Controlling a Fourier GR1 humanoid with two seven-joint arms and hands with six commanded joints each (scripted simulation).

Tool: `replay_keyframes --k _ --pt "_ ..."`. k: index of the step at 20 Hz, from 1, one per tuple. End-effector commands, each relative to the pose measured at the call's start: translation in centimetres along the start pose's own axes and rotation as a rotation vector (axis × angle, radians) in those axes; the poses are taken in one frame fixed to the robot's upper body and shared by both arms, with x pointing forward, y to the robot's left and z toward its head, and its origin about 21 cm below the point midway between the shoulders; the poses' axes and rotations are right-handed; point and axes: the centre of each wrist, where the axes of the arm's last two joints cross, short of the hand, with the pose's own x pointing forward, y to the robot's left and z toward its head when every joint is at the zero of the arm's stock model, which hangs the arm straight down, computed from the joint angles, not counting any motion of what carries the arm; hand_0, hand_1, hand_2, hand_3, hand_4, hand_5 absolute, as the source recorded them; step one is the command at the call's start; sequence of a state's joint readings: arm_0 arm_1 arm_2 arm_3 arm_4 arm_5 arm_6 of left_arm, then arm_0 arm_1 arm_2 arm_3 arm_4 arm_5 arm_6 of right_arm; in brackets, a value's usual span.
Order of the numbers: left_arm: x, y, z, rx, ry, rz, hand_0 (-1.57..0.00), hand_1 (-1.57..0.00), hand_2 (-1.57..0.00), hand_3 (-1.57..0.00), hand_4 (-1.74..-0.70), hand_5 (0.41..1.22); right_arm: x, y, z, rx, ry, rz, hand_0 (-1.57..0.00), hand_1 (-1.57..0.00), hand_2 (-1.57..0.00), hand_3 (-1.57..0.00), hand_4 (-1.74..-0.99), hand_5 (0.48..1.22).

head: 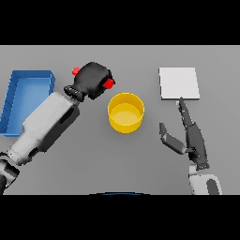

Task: Pick up the red beaker and tilt it to pour out 1 green nut into yellow bowl. Pick up the yellow bowl and place it on the metallic measuring scale.

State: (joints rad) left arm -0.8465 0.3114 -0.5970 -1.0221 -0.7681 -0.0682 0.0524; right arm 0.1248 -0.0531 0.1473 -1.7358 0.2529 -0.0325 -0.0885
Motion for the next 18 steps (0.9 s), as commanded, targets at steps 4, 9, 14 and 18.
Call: replay_keyframes --k 4,9,14,18 --pt "1.1 0.8 -1.2 -0.133 -0.06 -0.253 -1.57 -1.57 -1.57 -1.57 -1.64 1.209 0.2 0.2 -0.4 -0.014 -0.011 0.0 0.0 0.0 0.0 0.0 -1.253 0.688" --pt "3.1 1.6 -2.7 -0.254 -0.11 -0.446 -1.57 -1.57 -1.57 -1.57 -1.7 1.217 -0.4 0.4 -0.1 -0.034 -0.006 -0.021 0.0 0.0 0.0 0.0 -1.209 0.654" --pt "4.3 2.4 -3.9 -0.324 -0.131 -0.668 -1.57 -1.57 -1.57 -1.57 -1.73 1.22 0.0 0.6 -0.5 -0.042 -0.011 0.01 0.0 0.0 0.0 0.0 -1.191 0.649" --pt "4.8 1.9 -4.0 -0.346 -0.193 -0.821 -1.57 -1.57 -1.57 -1.57 -1.74 1.22 -0.2 0.9 0.1 -0.045 0.007 0.0 0.0 0.0 0.0 0.0 -1.18 0.63"
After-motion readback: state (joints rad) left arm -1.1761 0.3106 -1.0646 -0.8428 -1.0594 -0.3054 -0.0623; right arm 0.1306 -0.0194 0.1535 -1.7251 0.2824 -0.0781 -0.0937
